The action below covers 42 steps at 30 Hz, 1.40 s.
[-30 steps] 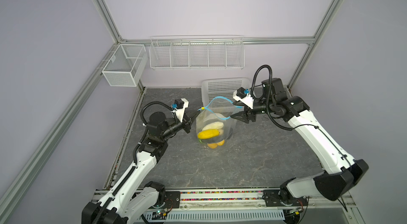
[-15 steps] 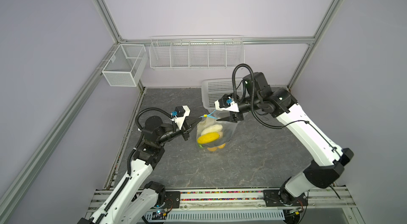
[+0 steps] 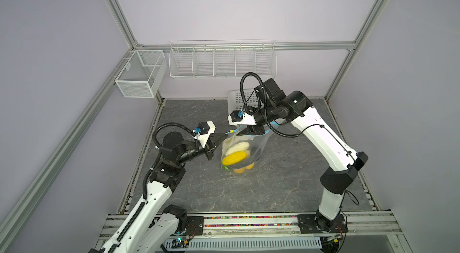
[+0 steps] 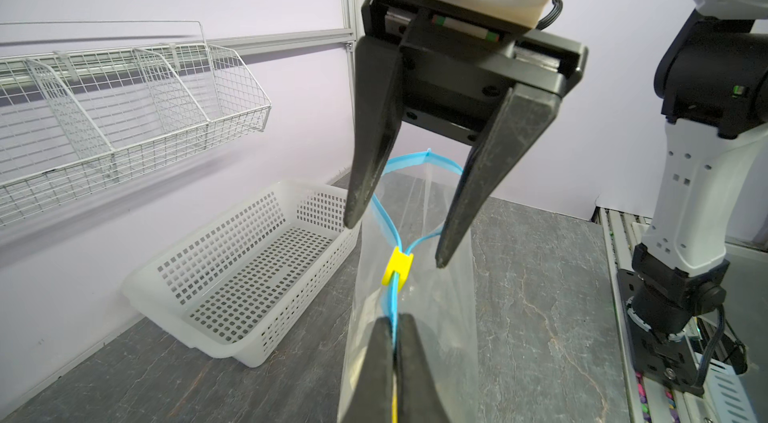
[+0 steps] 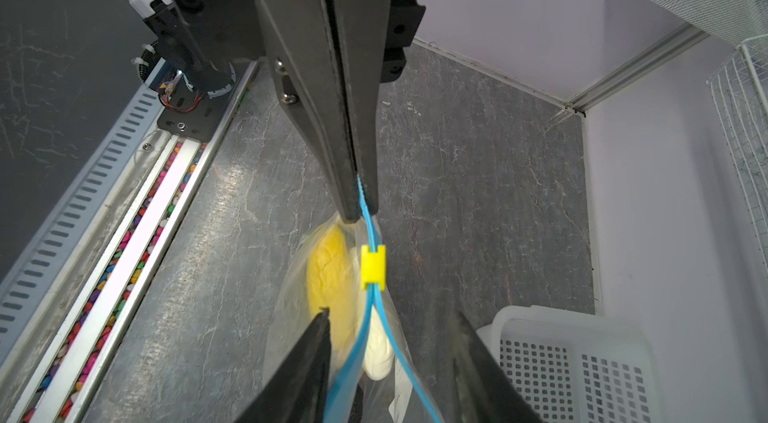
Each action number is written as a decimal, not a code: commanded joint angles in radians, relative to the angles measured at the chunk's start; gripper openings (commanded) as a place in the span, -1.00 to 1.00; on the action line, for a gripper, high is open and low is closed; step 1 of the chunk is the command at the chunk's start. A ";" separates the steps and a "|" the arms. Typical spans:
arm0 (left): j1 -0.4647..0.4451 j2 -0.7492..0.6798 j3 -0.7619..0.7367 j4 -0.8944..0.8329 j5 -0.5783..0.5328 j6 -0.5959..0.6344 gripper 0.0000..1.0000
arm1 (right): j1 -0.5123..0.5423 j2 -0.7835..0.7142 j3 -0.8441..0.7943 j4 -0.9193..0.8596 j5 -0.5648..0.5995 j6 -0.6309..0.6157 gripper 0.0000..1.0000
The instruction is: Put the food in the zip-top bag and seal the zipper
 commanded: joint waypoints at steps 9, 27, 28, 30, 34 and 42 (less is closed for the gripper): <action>-0.005 -0.027 0.026 -0.005 -0.013 0.030 -1.00 | 0.065 -0.016 0.017 -0.055 0.115 -0.007 0.02; -0.005 -0.022 0.038 -0.075 -0.014 0.078 -0.50 | 0.069 0.009 0.029 -0.035 0.162 0.005 -0.69; -0.005 -0.025 0.037 -0.076 -0.011 0.080 -0.33 | 0.068 0.010 0.026 -0.034 0.162 0.003 -0.76; -0.006 -0.030 0.026 -0.070 -0.007 0.085 -0.19 | 0.068 0.012 0.024 -0.031 0.162 0.000 -0.81; -0.005 -0.027 0.015 -0.050 -0.010 0.090 -0.24 | 0.061 0.011 0.014 -0.026 0.150 -0.005 -0.83; -0.005 0.031 0.046 -0.002 0.009 0.074 -0.32 | 0.053 -0.013 -0.029 -0.008 0.130 -0.009 -0.83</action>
